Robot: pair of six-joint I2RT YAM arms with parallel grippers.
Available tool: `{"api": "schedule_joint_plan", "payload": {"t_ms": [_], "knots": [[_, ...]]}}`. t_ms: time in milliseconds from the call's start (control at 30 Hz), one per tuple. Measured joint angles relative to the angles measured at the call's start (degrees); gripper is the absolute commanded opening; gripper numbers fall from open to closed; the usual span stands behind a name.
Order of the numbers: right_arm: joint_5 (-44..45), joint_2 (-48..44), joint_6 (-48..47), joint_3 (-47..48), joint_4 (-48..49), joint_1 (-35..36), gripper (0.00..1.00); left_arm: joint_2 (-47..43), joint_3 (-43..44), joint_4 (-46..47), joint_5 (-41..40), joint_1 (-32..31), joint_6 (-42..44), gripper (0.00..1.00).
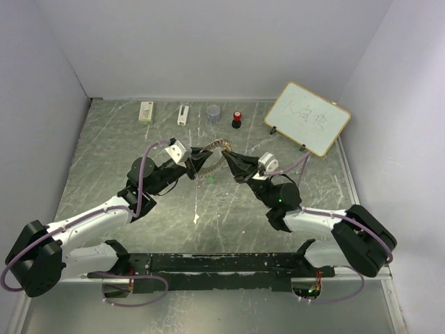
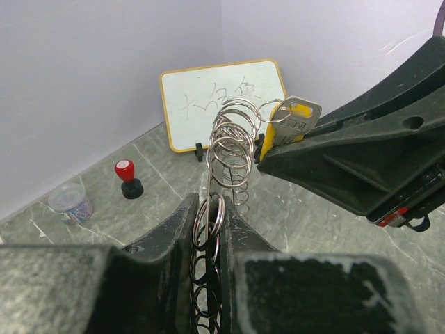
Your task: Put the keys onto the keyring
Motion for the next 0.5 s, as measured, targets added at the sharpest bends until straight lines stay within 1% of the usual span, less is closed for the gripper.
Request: {"api": "schedule_joint_plan", "payload": {"t_ms": [167, 300, 500], "knots": [[0.2, -5.5, -0.3, 0.6, -9.7, 0.1, 0.00, -0.6, -0.3, -0.1, -0.6, -0.3, 0.5, 0.07], [0.4, -9.0, -0.3, 3.8, -20.7, 0.1, 0.00, -0.7, -0.4, -0.2, -1.7, -0.3, 0.9, 0.07], [0.6, -12.7, -0.2, 7.9, -34.2, 0.1, 0.00, -0.8, -1.1, -0.7, -3.0, -0.3, 1.1, 0.07]]}}
